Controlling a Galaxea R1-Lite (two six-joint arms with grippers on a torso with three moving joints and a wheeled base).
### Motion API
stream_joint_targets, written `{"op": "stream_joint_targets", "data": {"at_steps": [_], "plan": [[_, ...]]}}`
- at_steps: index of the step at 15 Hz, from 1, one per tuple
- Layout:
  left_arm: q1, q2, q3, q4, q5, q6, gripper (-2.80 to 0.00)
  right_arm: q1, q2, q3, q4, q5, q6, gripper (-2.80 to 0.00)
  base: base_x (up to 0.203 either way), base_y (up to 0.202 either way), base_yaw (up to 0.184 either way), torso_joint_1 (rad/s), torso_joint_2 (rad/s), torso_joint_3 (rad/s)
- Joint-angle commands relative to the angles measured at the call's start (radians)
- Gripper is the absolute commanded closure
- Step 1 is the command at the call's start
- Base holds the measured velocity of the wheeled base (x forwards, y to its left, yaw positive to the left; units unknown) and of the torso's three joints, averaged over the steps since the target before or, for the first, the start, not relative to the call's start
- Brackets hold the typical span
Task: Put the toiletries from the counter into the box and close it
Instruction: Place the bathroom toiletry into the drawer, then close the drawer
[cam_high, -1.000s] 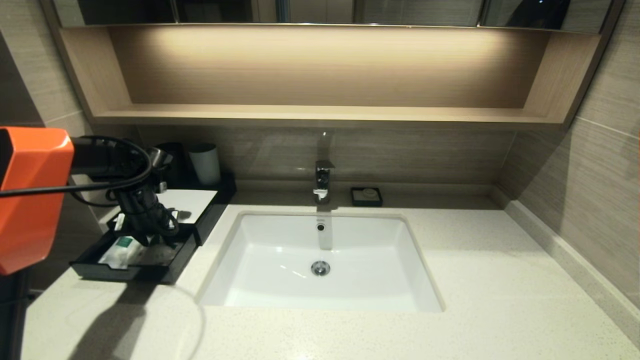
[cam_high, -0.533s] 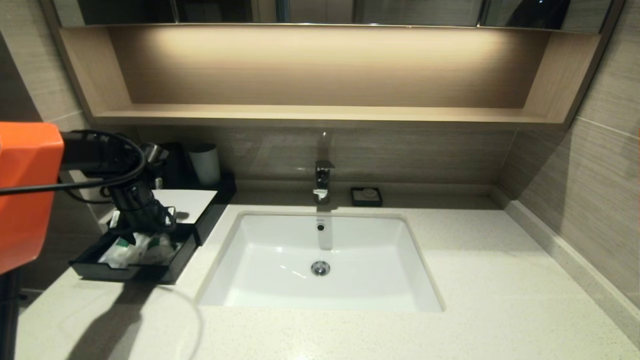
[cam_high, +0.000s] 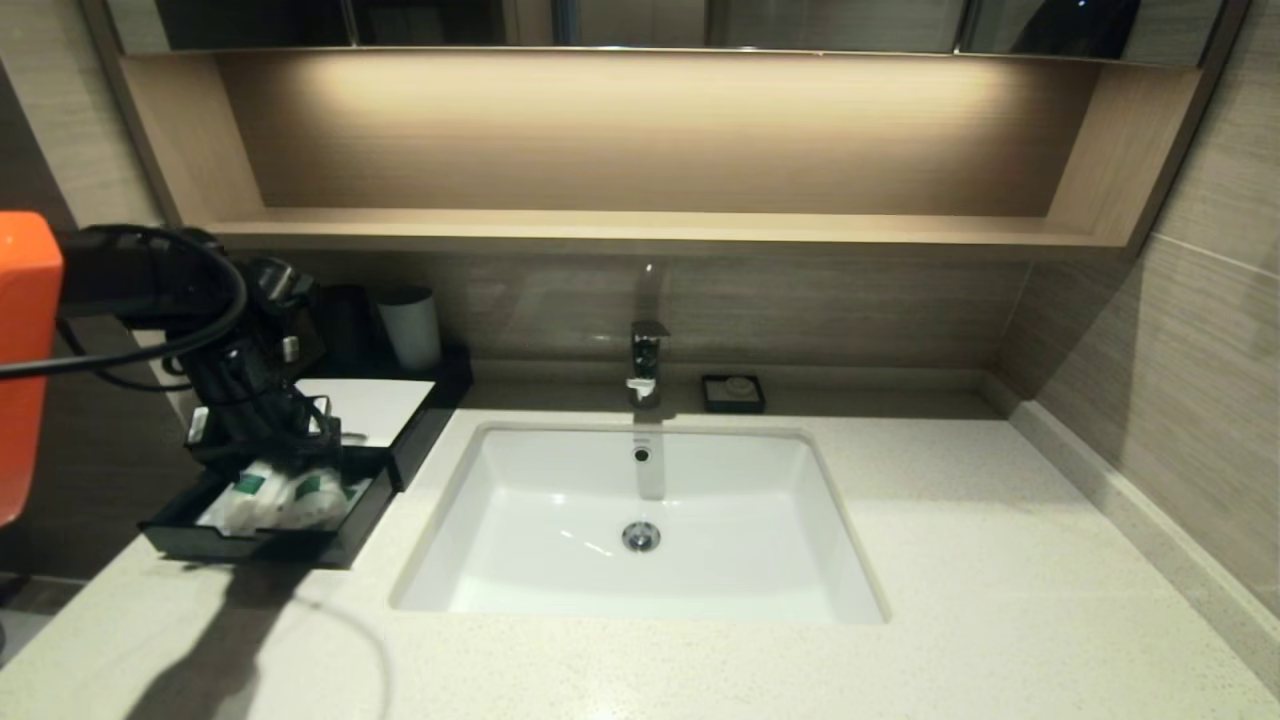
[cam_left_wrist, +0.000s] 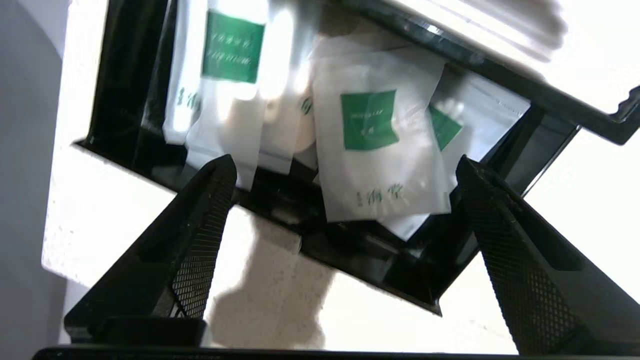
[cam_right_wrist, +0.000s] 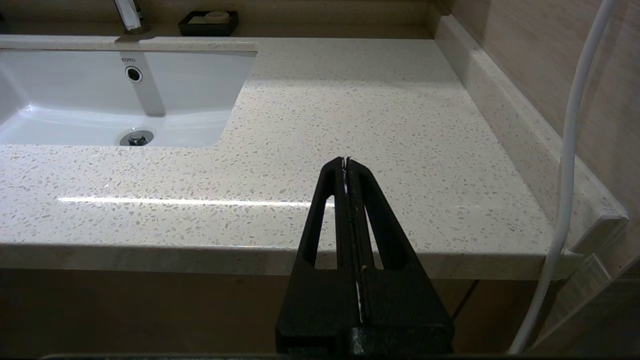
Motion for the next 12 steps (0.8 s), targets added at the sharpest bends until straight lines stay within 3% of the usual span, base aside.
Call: {"op": "stream_joint_targets", "data": {"at_steps": [1, 2, 7, 12], "plan": [[0.002, -0.044, 0.005, 0.023, 0.000, -0.023, -2.80, 0.000, 0.001, 0.002, 0.000, 0.000, -0.001, 0.00, 0.000, 0.000, 0.000, 0.000, 0.00, 0.000], [0.003, -0.062, 0.014, 0.027, -0.001, -0.029, 0.00, 0.000, 0.001, 0.002, 0.000, 0.000, -0.001, 0.00, 0.000, 0.000, 0.000, 0.000, 0.00, 0.000], [0.010, -0.180, 0.152, 0.016, -0.006, -0.090, 0.00, 0.000, 0.001, 0.002, 0.000, 0.001, -0.001, 0.00, 0.000, 0.000, 0.000, 0.000, 0.00, 0.000], [0.034, -0.283, 0.301, -0.016, -0.072, -0.109, 0.00, 0.000, 0.001, 0.002, 0.000, 0.000, -0.001, 0.00, 0.000, 0.000, 0.000, 0.000, 0.00, 0.000]]}}
